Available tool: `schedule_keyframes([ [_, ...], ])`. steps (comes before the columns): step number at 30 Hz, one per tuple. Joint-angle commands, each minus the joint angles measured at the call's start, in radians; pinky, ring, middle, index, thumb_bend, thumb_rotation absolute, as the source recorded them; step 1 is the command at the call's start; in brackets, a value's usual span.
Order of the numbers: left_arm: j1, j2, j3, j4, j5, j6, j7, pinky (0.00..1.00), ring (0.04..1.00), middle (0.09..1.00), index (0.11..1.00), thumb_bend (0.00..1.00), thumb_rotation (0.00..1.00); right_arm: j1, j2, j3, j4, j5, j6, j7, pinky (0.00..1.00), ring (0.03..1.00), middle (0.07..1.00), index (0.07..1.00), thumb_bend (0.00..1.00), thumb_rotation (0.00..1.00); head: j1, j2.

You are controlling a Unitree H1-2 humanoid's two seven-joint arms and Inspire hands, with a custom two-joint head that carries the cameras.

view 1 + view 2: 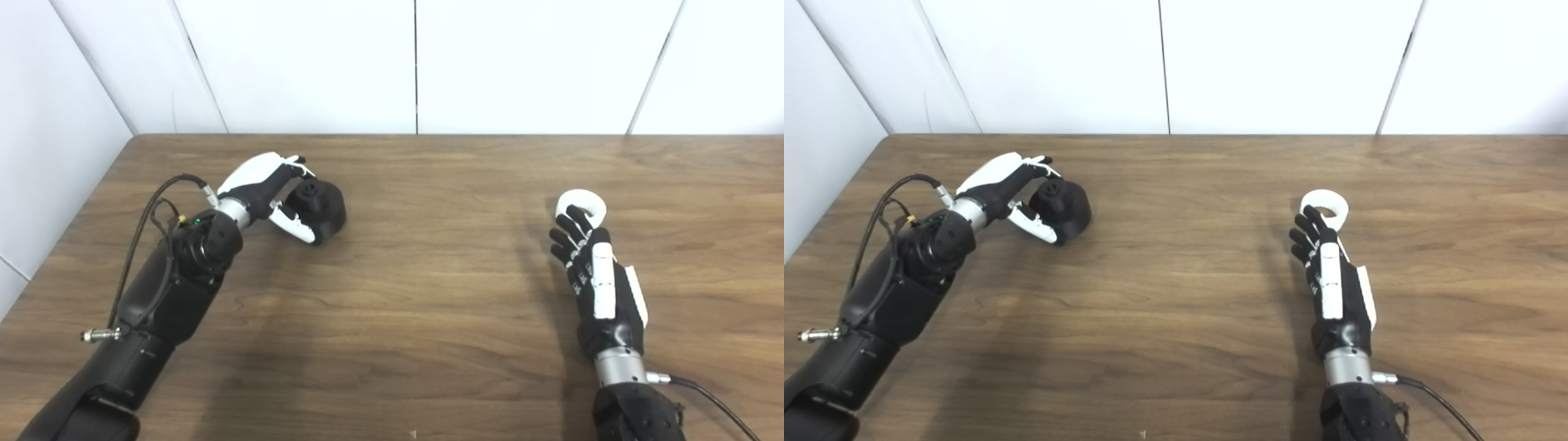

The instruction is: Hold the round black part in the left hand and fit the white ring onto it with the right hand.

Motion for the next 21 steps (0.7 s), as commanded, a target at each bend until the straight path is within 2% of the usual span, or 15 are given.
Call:
schedule_keyframes([
  [1, -0.037, 0.015, 0.011, -0.039, 0.016, -0.004, 0.014, 0.89, 1.000, 0.975, 0.671, 0.86, 0.20, -0.018, 0.002, 0.000, -0.015, 0.005, -0.035, 0.009, 0.89, 0.871, 0.885, 0.883, 0.46, 1.00, 0.000, 0.002],
  [11, -0.010, 0.004, 0.014, -0.088, 0.018, 0.021, -0.008, 0.92, 1.000, 0.968, 0.676, 0.87, 0.19, -0.025, -0.010, -0.002, -0.025, -0.004, -0.019, 0.015, 0.88, 0.867, 0.881, 0.882, 0.47, 1.00, 0.001, 0.010],
  [21, 0.022, -0.002, -0.006, -0.166, 0.024, 0.045, -0.055, 0.86, 1.000, 0.975, 0.678, 0.88, 0.19, -0.032, -0.016, -0.003, -0.040, -0.009, 0.005, 0.019, 0.88, 0.873, 0.886, 0.883, 0.48, 1.00, 0.002, 0.022],
])
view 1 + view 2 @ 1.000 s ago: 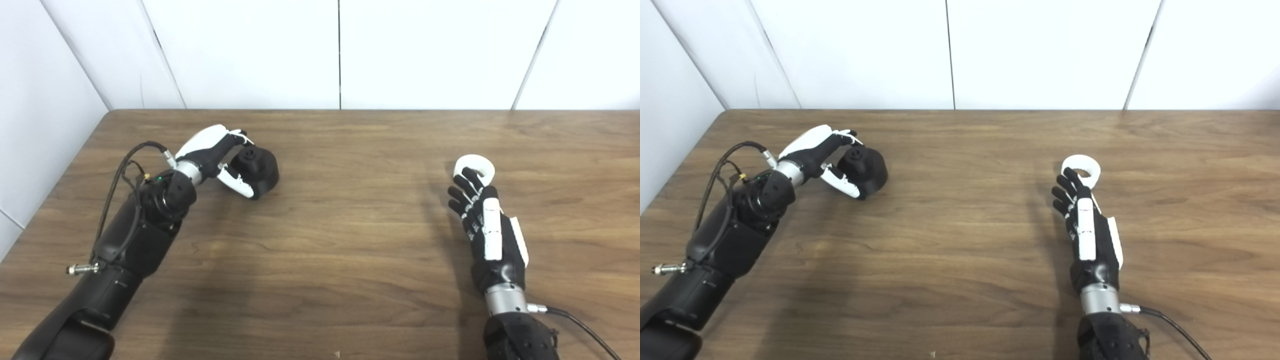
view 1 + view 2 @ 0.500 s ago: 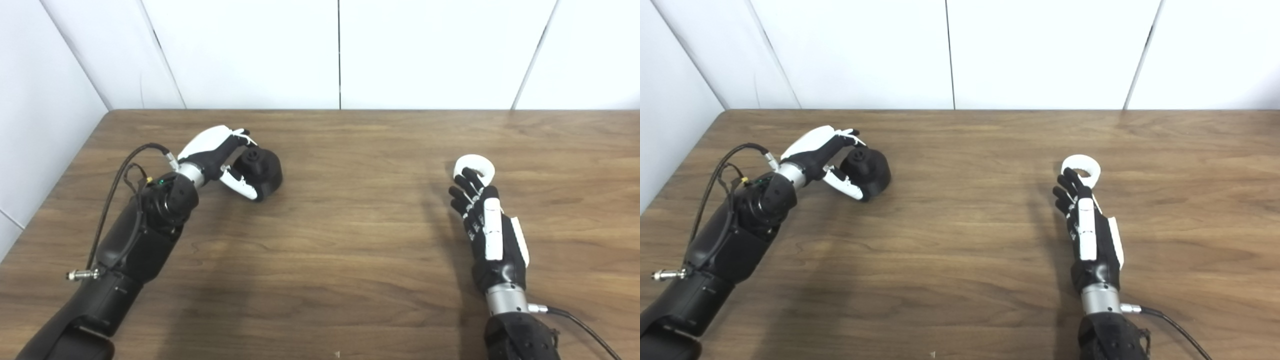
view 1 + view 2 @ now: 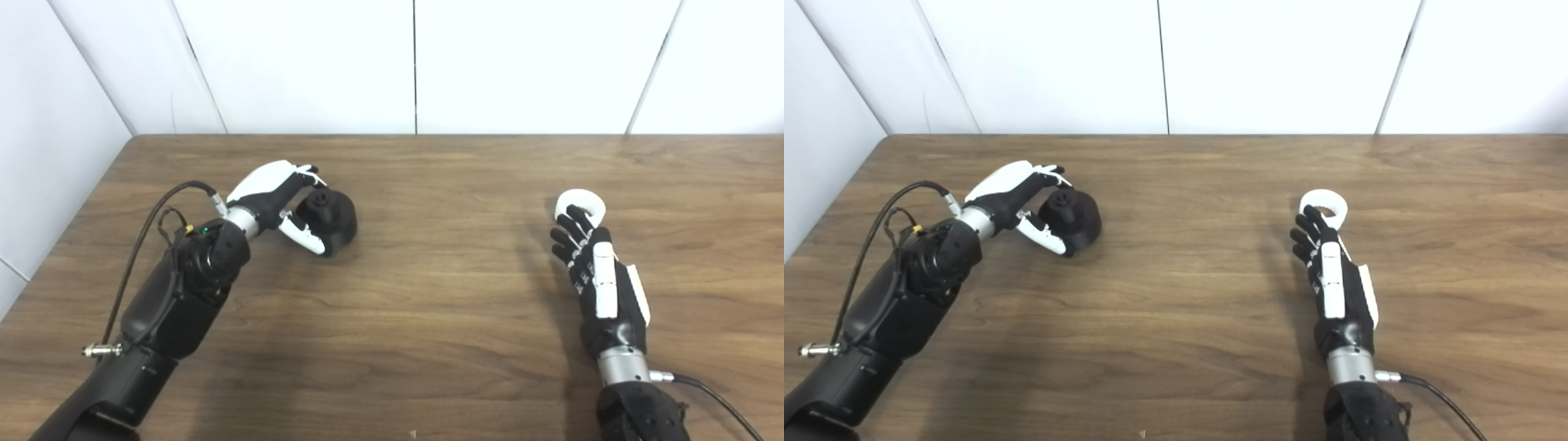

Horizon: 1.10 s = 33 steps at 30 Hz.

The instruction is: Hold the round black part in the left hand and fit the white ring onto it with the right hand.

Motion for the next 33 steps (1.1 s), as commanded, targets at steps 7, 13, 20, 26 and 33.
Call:
schedule_keyframes([
  [7, -0.008, 0.001, -0.006, -0.077, 0.020, -0.014, -0.011, 0.87, 1.000, 0.971, 0.671, 0.89, 0.19, -0.028, -0.001, 0.001, -0.046, -0.004, 0.005, 0.004, 0.87, 0.872, 0.885, 0.876, 0.49, 1.00, 0.000, 0.003],
  [13, 0.013, -0.006, -0.028, -0.121, 0.038, -0.019, -0.020, 0.94, 1.000, 0.966, 0.671, 0.89, 0.19, -0.031, -0.003, 0.001, -0.050, -0.010, 0.012, 0.003, 0.87, 0.875, 0.888, 0.876, 0.50, 1.00, 0.000, 0.007],
  [20, 0.046, -0.021, -0.051, -0.182, 0.055, -0.028, -0.029, 0.91, 1.000, 0.964, 0.670, 0.88, 0.18, -0.034, -0.001, 0.000, -0.052, -0.009, 0.016, 0.004, 0.87, 0.875, 0.885, 0.874, 0.50, 1.00, -0.003, 0.010],
  [26, 0.069, -0.034, -0.068, -0.230, 0.074, -0.022, -0.043, 0.89, 1.000, 0.959, 0.671, 0.89, 0.19, -0.035, -0.005, 0.000, -0.062, -0.003, 0.026, 0.010, 0.87, 0.880, 0.889, 0.877, 0.50, 1.00, -0.006, 0.018],
  [33, 0.103, -0.061, -0.092, -0.284, 0.096, -0.036, -0.060, 0.91, 1.000, 0.956, 0.667, 0.89, 0.18, -0.038, -0.008, 0.002, -0.072, -0.007, 0.035, 0.010, 0.86, 0.872, 0.888, 0.875, 0.49, 1.00, -0.006, 0.025],
])
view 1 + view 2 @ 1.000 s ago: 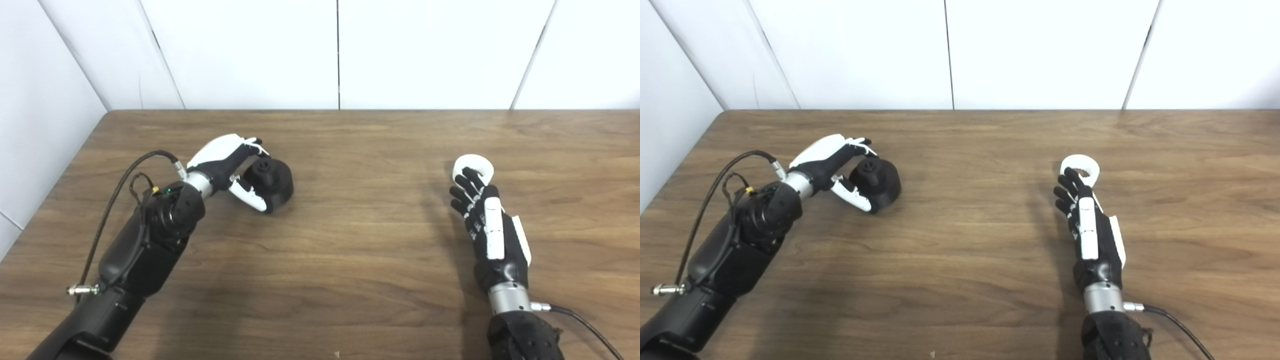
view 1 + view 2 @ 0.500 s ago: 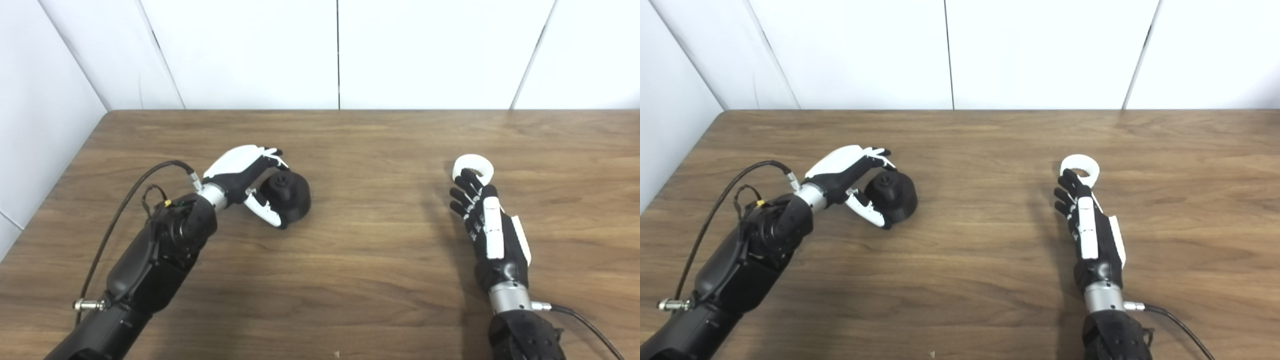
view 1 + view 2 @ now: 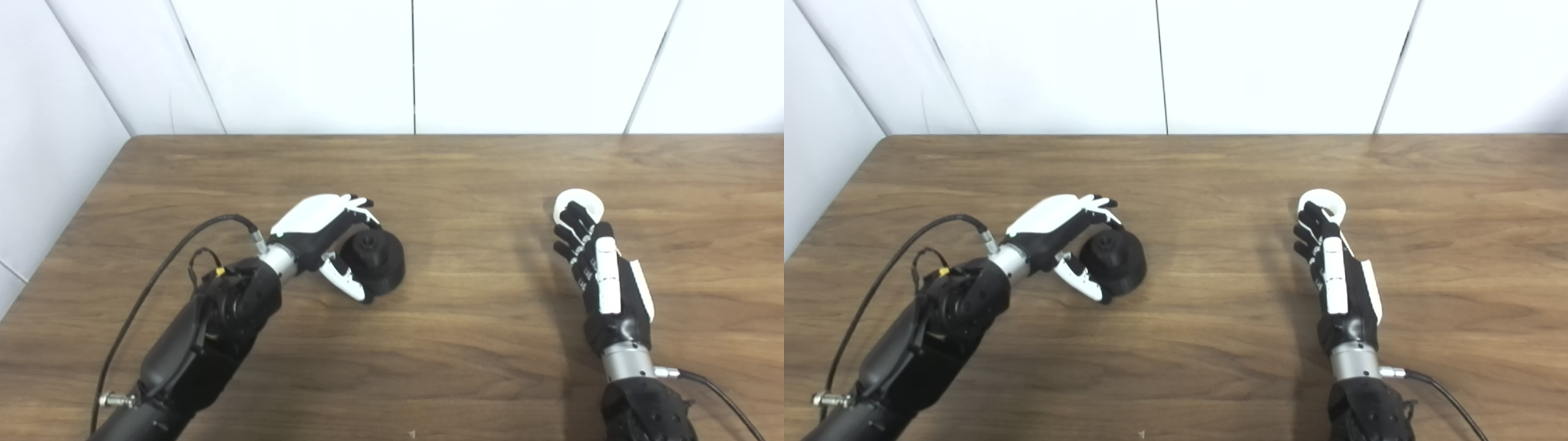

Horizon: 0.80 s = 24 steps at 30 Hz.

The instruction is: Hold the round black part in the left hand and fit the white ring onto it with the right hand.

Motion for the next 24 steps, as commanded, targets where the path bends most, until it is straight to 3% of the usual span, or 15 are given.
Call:
schedule_keyframes([
  [1, -0.011, 0.005, -0.005, -0.034, 0.023, -0.027, 0.003, 0.91, 1.000, 0.954, 0.666, 0.90, 0.18, -0.031, 0.000, 0.003, -0.038, 0.001, -0.013, 0.009, 0.86, 0.872, 0.888, 0.875, 0.49, 1.00, 0.002, 0.002],
  [10, 0.020, -0.036, -0.034, -0.086, 0.045, -0.017, -0.038, 0.89, 1.000, 0.960, 0.667, 0.90, 0.19, -0.033, 0.005, 0.007, -0.048, -0.003, 0.005, 0.006, 0.86, 0.875, 0.889, 0.873, 0.49, 1.00, -0.003, 0.008],
  [24, 0.072, -0.086, -0.071, -0.093, 0.057, -0.065, -0.040, 0.92, 1.000, 0.970, 0.665, 0.91, 0.17, -0.028, 0.002, 0.002, -0.070, -0.015, 0.029, 0.000, 0.86, 0.868, 0.887, 0.873, 0.49, 1.00, -0.007, 0.013],
])
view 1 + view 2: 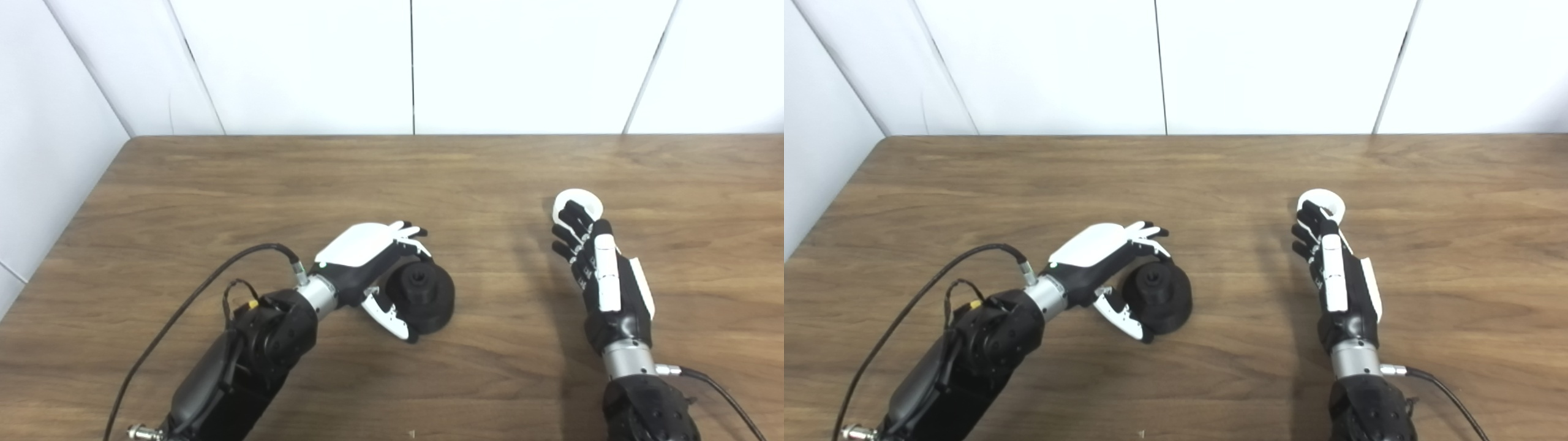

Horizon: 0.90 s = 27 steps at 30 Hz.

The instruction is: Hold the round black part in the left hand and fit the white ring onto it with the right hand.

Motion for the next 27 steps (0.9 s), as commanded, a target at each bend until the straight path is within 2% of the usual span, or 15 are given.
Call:
schedule_keyframes([
  [1, 0.001, 0.007, -0.008, -0.017, 0.022, -0.008, -0.010, 0.93, 1.000, 0.970, 0.666, 0.91, 0.17, -0.027, 0.002, 0.000, -0.039, -0.004, -0.009, 0.001, 0.87, 0.870, 0.889, 0.873, 0.50, 1.00, 0.001, 0.000],
  [8, 0.003, 0.002, -0.006, -0.015, 0.024, -0.020, -0.009, 0.95, 1.000, 0.971, 0.668, 0.91, 0.17, -0.027, 0.000, -0.002, -0.038, -0.002, -0.005, 0.004, 0.87, 0.878, 0.894, 0.879, 0.49, 1.00, -0.003, -0.002],
  [11, 0.007, 0.001, -0.007, -0.019, 0.031, -0.018, -0.011, 0.95, 1.000, 0.973, 0.669, 0.91, 0.18, -0.025, -0.009, -0.007, -0.040, 0.010, -0.012, 0.013, 0.87, 0.885, 0.902, 0.886, 0.49, 1.00, 0.000, -0.025],
  [14, 0.013, 0.004, -0.002, -0.027, 0.025, -0.018, -0.013, 0.94, 1.000, 0.975, 0.672, 0.91, 0.17, -0.029, -0.014, -0.016, -0.048, 0.023, -0.007, 0.014, 0.89, 0.902, 0.913, 0.896, 0.49, 1.00, 0.005, -0.012],
  [20, 0.007, 0.017, 0.002, -0.034, 0.037, -0.023, -0.023, 0.93, 1.000, 0.970, 0.662, 0.91, 0.15, -0.057, -0.035, -0.028, -0.065, 0.024, 0.016, 0.013, 0.89, 0.900, 0.908, 0.893, 0.52, 1.00, 0.008, -0.017],
  [27, 0.011, 0.027, 0.019, -0.039, 0.036, -0.021, -0.029, 0.93, 1.000, 0.966, 0.661, 0.92, 0.16, -0.109, -0.074, -0.055, -0.105, 0.033, 0.059, 0.018, 0.88, 0.889, 0.902, 0.878, 0.53, 1.00, 0.003, -0.005],
])
